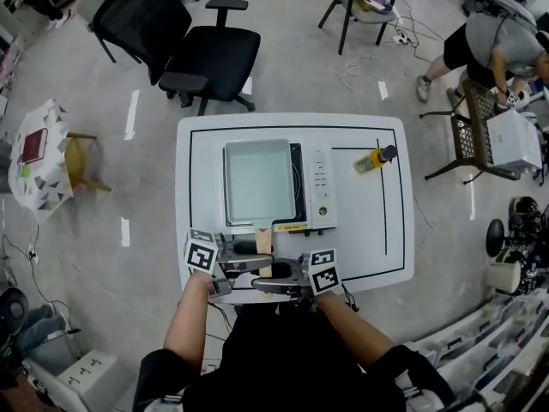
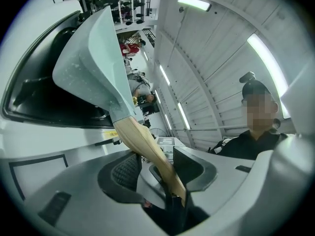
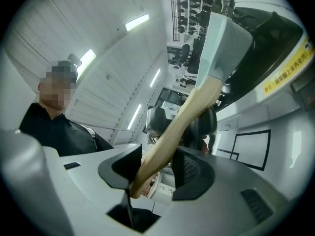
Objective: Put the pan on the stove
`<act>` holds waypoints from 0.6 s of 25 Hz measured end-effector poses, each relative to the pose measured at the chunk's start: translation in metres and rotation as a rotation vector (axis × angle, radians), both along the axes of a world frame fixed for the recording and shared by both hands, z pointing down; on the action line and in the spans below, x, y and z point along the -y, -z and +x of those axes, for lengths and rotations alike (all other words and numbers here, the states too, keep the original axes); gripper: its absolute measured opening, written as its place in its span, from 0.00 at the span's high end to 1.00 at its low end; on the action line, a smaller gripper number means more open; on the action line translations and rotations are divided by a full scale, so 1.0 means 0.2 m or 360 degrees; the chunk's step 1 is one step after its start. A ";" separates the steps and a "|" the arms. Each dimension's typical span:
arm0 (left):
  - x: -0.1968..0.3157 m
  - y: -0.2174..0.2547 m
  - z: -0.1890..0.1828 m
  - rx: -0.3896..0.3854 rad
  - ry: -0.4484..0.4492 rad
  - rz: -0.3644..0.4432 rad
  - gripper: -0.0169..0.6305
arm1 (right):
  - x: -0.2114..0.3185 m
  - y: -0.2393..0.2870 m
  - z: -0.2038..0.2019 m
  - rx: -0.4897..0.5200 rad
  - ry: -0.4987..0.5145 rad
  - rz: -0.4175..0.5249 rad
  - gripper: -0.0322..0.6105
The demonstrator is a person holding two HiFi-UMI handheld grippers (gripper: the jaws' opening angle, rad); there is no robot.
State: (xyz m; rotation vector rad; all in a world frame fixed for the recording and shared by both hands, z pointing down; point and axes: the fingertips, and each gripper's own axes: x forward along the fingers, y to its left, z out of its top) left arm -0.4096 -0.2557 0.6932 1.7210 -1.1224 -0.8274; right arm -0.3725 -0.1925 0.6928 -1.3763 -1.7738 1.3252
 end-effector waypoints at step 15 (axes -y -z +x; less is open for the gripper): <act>-0.32 -0.04 -0.09 0.0000 0.0226 0.0037 0.59 | 0.37 -0.05 0.08 -0.0147 -0.0233 -0.0160 0.57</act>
